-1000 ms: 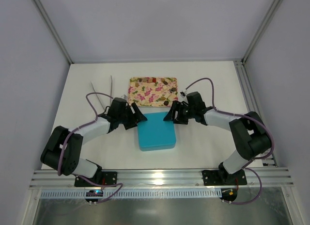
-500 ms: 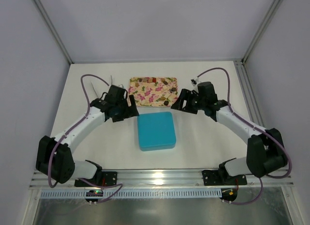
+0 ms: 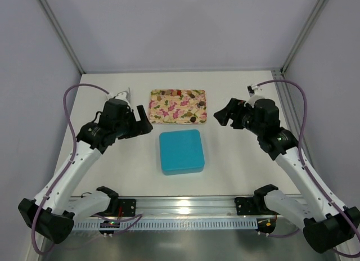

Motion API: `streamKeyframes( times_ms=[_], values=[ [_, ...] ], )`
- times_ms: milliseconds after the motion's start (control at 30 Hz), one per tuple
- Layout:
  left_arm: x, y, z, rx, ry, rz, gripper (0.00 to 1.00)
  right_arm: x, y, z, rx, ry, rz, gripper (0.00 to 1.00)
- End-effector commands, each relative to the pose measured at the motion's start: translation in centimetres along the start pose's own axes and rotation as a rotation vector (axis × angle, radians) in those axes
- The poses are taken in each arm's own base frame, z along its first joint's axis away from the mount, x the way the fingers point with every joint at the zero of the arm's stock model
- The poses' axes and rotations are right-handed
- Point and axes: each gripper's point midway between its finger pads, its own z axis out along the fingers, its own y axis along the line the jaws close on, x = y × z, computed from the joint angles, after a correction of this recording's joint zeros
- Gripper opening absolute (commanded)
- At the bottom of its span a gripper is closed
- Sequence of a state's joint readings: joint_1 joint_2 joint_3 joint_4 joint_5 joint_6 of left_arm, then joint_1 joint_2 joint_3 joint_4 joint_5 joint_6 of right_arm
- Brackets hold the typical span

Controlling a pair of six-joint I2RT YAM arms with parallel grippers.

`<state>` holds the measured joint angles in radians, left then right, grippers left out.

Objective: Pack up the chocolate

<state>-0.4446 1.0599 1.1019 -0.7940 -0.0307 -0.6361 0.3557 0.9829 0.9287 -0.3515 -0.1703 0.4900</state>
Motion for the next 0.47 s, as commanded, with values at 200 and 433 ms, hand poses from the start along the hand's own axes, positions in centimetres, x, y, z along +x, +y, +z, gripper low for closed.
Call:
streamKeyframes(
  times_ms=[200, 433],
  values=[
    [-0.5, 0.3, -3.1, 0.021, -0.056, 0.039, 0.9, 0.6, -3.0, -4.2, 0.137, -0.098, -0.037, 0.84],
    [-0.4, 0.0, -3.1, 0.031, -0.048, 0.04, 0.9, -0.3, -3.6, -4.9, 0.171, -0.157, -0.029, 0.87]
  ],
)
